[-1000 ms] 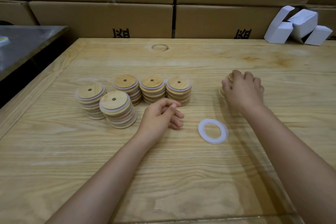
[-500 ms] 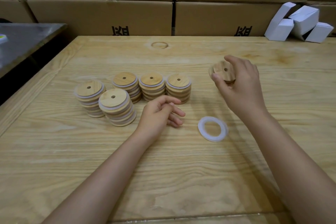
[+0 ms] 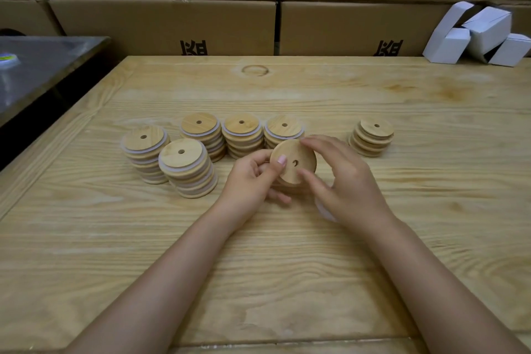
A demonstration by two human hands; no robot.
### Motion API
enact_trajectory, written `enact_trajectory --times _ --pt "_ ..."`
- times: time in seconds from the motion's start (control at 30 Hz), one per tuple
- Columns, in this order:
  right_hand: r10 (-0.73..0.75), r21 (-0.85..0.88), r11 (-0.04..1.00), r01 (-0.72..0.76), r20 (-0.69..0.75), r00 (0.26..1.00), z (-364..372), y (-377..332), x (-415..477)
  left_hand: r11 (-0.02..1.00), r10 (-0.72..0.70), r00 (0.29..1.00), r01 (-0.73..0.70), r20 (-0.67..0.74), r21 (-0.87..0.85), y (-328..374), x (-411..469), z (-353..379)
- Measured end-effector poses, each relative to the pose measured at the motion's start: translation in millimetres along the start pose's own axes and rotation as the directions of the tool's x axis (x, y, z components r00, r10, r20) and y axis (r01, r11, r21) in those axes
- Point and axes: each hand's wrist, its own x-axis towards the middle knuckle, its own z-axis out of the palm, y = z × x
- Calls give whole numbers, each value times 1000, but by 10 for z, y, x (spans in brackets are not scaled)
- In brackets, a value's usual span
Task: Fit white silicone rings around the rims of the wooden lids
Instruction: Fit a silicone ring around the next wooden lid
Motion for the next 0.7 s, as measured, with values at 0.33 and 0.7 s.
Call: enact_trajectory --times 0.33,0.7 --pt "109 -416 902 114 476 873 -266 167 -72 999 -3 1000 3 -4 36 8 -8 22" --pt "188 -409 912 18 459 868 -266 170 -68 1000 17 1000 -17 -21 21 -16 0 11"
